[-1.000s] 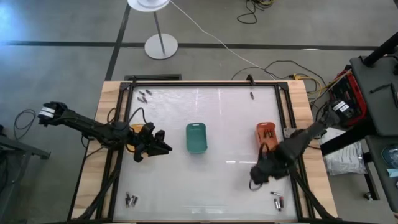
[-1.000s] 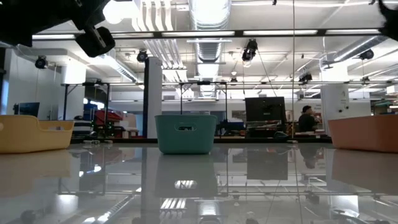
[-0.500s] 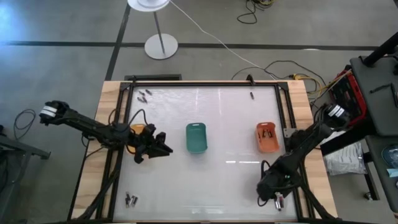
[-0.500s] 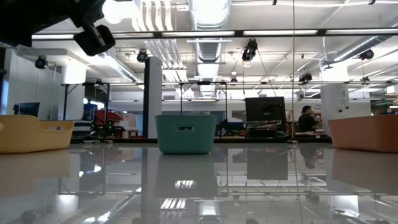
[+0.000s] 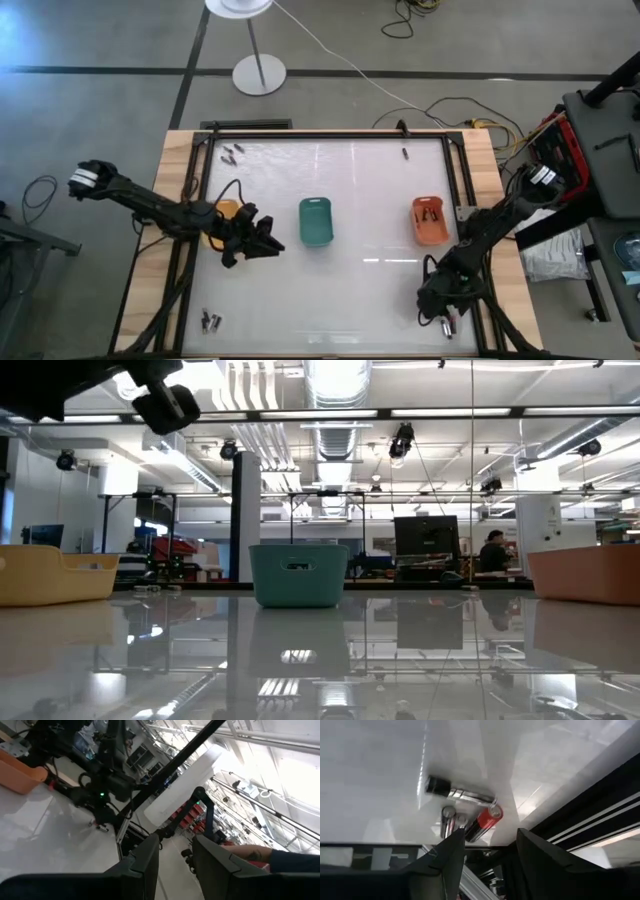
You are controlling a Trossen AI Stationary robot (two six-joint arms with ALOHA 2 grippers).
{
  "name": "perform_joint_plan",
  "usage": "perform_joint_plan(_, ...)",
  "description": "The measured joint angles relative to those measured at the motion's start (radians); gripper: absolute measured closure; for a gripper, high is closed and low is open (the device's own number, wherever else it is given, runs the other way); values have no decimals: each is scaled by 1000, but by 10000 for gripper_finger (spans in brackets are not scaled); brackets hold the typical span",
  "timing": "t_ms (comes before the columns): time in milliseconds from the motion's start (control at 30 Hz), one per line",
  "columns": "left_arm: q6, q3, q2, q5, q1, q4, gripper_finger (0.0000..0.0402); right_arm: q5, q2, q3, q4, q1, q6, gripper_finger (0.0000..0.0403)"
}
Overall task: Sort batteries
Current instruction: Put the red battery into the orange bin
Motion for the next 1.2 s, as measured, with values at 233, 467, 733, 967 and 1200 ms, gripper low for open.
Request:
perform_joint_plan(233,9,85,39,124,-3,-101,301,2,-2,-22,37,6,24,242)
perform_joint_plan(467,105,159,14,103,-7,-209,301,-2,-1,-22,46,31,28,253)
perform_joint_plan(733,164,174,-80,86,-10,-228,301,-4,11,-19,46,33,28,265)
perform_joint_plan(967,200,173,-147,69,-12,-276,301,28,3,16,-27,35,31,264)
perform_joint_plan(1200,209,173,-146,67,-12,-297,301,37,8,104,-125,37,58,248)
